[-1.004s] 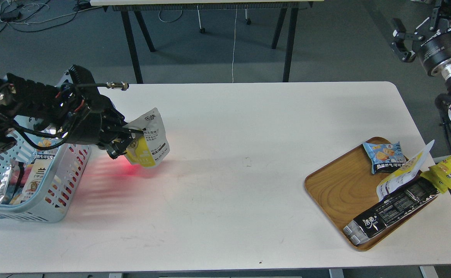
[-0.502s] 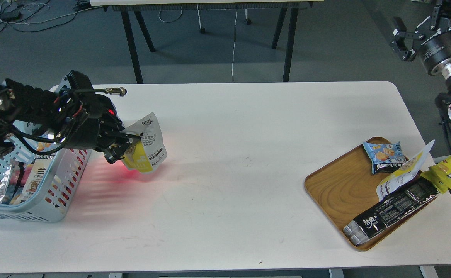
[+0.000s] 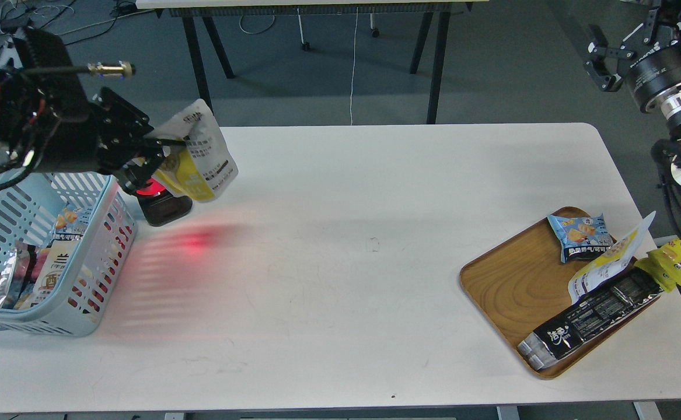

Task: Scan snack and place in basket
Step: 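Lift the bag over the blue basket and release it inside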

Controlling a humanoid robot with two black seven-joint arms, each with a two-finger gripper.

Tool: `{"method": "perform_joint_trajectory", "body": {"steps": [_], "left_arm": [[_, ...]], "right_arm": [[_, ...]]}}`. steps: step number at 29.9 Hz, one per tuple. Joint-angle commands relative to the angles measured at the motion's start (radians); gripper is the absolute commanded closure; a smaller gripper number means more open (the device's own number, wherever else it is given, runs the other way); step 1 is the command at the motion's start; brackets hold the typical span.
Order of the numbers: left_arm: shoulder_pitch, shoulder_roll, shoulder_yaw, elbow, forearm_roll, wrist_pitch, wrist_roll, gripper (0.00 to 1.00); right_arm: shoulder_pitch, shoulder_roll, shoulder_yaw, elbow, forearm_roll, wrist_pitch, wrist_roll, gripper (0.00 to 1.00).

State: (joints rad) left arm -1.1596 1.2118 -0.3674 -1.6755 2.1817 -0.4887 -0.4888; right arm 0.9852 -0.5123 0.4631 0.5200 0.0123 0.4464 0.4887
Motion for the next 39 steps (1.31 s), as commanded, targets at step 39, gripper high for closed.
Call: {"method": "perform_joint_trajectory", "body": {"steps": [39], "left_arm": [[0.031, 0.192, 0.338, 0.235, 0.0, 0.211, 0.0, 0.81]], "right_arm": [[0.004, 0.008, -0.001, -0.002, 0.0, 0.009, 0.0, 0.01]]}}
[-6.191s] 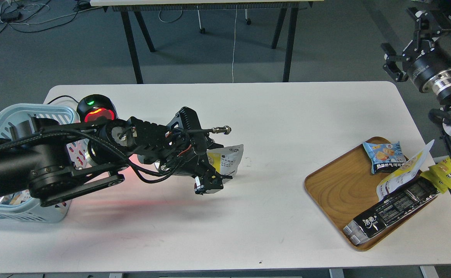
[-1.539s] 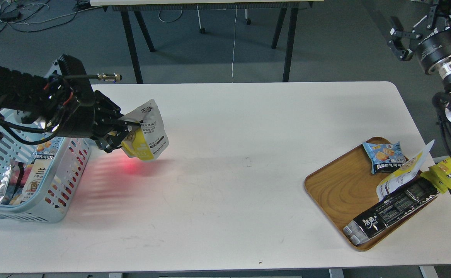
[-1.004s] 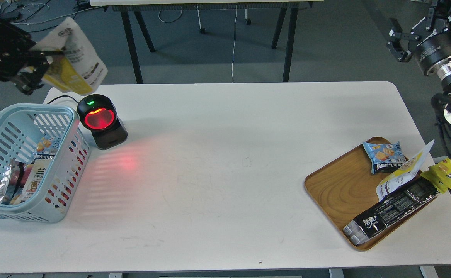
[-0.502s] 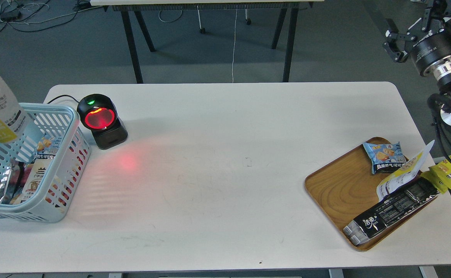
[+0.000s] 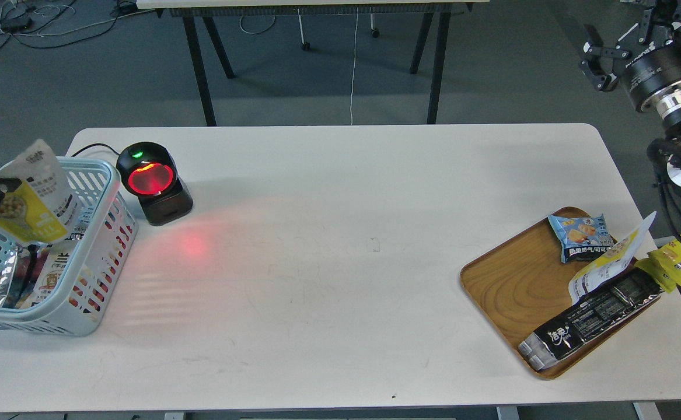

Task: Scan snack and place in basket

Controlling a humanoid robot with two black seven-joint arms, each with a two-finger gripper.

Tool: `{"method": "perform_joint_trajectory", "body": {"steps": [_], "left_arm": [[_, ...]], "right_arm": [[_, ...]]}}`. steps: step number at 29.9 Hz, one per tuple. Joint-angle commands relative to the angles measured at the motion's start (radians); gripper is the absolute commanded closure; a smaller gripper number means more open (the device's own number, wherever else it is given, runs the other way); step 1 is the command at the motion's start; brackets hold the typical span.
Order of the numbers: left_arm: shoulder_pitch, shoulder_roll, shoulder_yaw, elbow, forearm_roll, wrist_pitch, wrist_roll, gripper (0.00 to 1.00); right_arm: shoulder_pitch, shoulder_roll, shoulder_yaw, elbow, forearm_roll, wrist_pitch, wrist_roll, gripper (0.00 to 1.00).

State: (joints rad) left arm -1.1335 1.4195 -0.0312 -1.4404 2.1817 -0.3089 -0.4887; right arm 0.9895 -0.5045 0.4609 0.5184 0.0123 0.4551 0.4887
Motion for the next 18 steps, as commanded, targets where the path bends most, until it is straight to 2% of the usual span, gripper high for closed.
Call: {"method": "perform_joint_trajectory", "body": {"steps": [1, 2, 5, 8, 9, 12, 18], "left_arm": [[0.006, -0.019, 0.002, 0.001, 0.0, 0.051, 0.0, 0.78], [0.006, -0.019, 0.002, 0.003, 0.0, 0.066, 0.0, 0.74], [0.005, -0.02, -0.01, 0.015, -0.075, 0.097, 0.0, 0.52], [0.0, -0.028, -0.044, 0.057, -0.311, 0.105, 0.0, 0.19], [0.001, -0.045, -0.068, 0.079, -0.406, 0.1, 0.0, 0.11], [-0.002, -0.123, -0.147, 0.167, -0.658, 0.086, 0.0, 0.05], [-0.005, -0.278, -0.28, 0.311, -1.118, 0.019, 0.0, 0.05]], "right_arm": [[0.001, 0.0, 0.001, 0.0, 0.0, 0.001, 0.0, 0.01], [0.001, -0.002, -0.001, 0.0, 0.0, 0.001, 0.0, 0.01], [0.001, -0.005, 0.001, 0.0, 0.0, 0.001, 0.0, 0.01], [0.001, -0.009, -0.001, 0.0, 0.0, 0.004, 0.0, 0.01], [0.001, -0.011, -0.001, 0.0, 0.0, 0.005, 0.0, 0.01], [0.005, -0.012, 0.002, -0.003, 0.0, -0.001, 0.0, 0.01], [0.006, -0.023, 0.131, -0.009, -0.002, -0.01, 0.0, 0.01]]}}
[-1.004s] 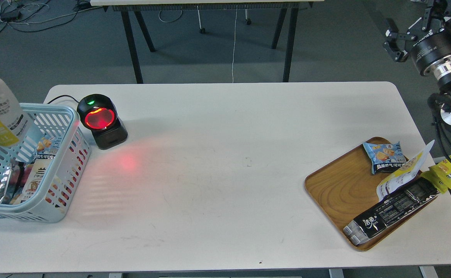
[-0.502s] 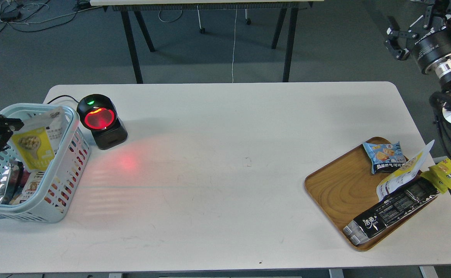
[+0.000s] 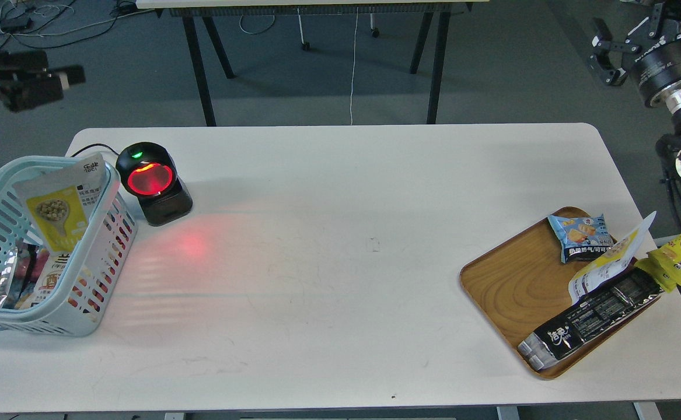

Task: Scan snack and place in basket

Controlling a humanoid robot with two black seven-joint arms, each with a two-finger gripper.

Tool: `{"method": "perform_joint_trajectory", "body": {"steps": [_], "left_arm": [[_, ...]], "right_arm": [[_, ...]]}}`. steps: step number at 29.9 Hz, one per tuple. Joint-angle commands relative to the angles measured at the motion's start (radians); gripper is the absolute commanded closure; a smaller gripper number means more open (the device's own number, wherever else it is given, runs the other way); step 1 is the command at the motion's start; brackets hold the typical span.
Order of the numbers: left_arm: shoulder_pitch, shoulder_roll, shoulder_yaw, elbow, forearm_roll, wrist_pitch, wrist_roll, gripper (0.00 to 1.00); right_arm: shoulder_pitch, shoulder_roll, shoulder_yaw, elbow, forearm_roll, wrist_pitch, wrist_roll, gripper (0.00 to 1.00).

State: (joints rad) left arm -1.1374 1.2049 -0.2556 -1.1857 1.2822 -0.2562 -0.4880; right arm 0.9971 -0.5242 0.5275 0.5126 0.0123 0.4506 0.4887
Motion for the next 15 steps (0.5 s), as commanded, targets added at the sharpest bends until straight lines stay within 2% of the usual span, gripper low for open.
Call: {"method": "perform_joint_trajectory", "body": {"steps": [1, 5, 12, 13, 15], "left_arm": [[-0.001, -0.082, -0.065, 0.072, -0.304, -0.044, -0.001, 0.05], [0.002, -0.163, -0.071, 0.147, -0.564, -0.057, -0.001, 0.05], [0.002, -0.382, -0.074, 0.31, -1.108, -0.106, -0.001, 0.05], [0.004, -0.409, -0.074, 0.337, -1.173, -0.122, -0.001, 0.05], [0.004, -0.485, -0.076, 0.418, -1.309, -0.153, -0.001, 0.05]], "right_arm": [[0.0, -0.004, 0.081, -0.009, -0.002, -0.007, 0.0, 0.01], [0.002, -0.002, 0.112, -0.013, 0.0, 0.002, 0.0, 0.01], [-0.017, 0.013, 0.126, -0.016, 0.055, 0.017, -0.001, 0.03], [-0.017, 0.016, 0.126, -0.017, 0.08, 0.017, -0.004, 0.03], [-0.017, 0.032, 0.126, -0.019, 0.132, 0.013, -0.041, 0.02]]}}
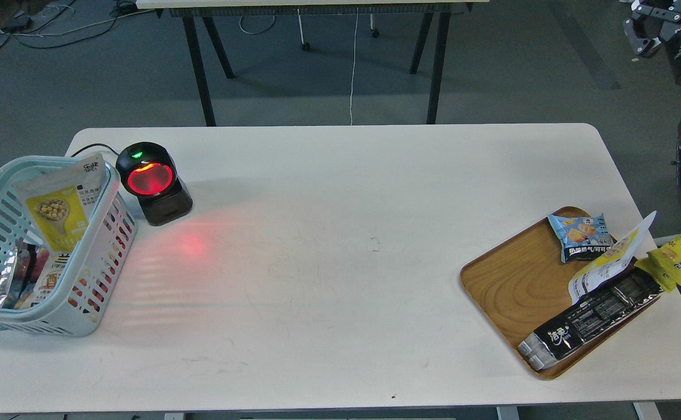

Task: Scan snack and place in basket

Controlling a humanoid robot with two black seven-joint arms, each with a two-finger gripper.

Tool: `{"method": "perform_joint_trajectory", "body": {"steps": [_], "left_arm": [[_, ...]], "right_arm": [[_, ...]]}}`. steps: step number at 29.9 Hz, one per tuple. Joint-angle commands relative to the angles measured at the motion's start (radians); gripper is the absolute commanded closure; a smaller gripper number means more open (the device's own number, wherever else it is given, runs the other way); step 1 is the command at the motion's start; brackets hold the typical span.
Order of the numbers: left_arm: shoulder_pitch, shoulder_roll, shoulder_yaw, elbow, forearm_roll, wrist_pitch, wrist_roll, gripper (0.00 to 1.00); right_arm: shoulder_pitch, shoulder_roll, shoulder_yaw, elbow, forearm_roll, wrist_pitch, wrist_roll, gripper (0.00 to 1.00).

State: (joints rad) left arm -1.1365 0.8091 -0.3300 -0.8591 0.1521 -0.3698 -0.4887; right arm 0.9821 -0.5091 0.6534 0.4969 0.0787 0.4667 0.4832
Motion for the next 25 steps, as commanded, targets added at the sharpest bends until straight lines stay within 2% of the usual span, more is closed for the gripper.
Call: {"method": "perform_joint_trajectory", "body": {"steps": [1, 5, 8, 10, 12, 18, 25], "left_arm": [[0.001, -0.132, -0.003, 0.138, -0.239, -0.053, 0.0, 0.05], [0.011, -0.27, -0.09, 0.329, -0.413, -0.119, 0.0, 0.04], [0.053, -0.37, -0.168, 0.46, -0.495, -0.119, 0.042, 0.04], [0.072, -0.425, -0.23, 0.498, -0.517, -0.119, 0.073, 0.04], [0.093, -0.445, -0.267, 0.499, -0.519, -0.119, 0.091, 0.03], [0.153, -0.473, -0.28, 0.494, -0.525, -0.119, 0.093, 0.01], [0.156, -0.429, -0.288, 0.494, -0.525, -0.119, 0.094, 0.01]], "right_arm": [[-0.002, 0.026, 0.002, -0.006, 0.088, -0.003, -0.066, 0.02], [-0.002, 0.069, 0.049, -0.034, 0.144, 0.0, -0.155, 0.01], [-0.002, 0.104, 0.083, -0.061, 0.145, 0.004, -0.16, 0.01], [-0.003, 0.118, 0.087, -0.084, 0.144, 0.001, -0.164, 0.01], [-0.003, 0.135, 0.087, -0.107, 0.145, 0.003, -0.166, 0.01], [-0.002, 0.146, 0.071, -0.116, 0.142, 0.004, -0.166, 0.01], [-0.002, 0.146, 0.069, -0.112, 0.139, 0.007, -0.167, 0.01]]}}
